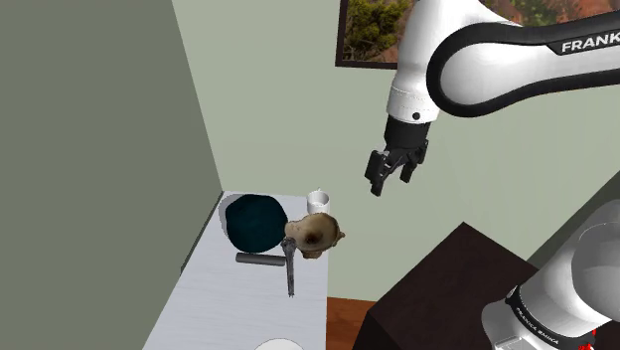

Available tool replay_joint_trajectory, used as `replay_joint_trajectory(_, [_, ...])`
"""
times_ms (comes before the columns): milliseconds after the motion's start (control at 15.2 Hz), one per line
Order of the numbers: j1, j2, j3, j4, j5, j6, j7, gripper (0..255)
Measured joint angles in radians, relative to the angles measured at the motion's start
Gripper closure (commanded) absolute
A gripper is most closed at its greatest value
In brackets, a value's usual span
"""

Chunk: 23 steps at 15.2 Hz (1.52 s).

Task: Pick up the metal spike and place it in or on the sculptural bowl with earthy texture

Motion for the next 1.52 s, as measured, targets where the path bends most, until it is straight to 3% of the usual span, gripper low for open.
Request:
replay_joint_trajectory(330, [0.001,0.159,0.105,0.033,-0.002,0.147,0.122,0])
replay_joint_trajectory(594, [-0.009,0.321,0.190,0.085,-0.051,0.266,0.244,0])
replay_joint_trajectory(990, [-0.015,0.589,0.263,0.215,-0.229,0.388,0.461,0])
replay_joint_trajectory(1386, [0.065,0.853,0.235,0.374,-0.444,0.448,0.685,0])
replay_joint_trajectory(1518, [0.083,0.896,0.221,0.398,-0.476,0.460,0.714,0])
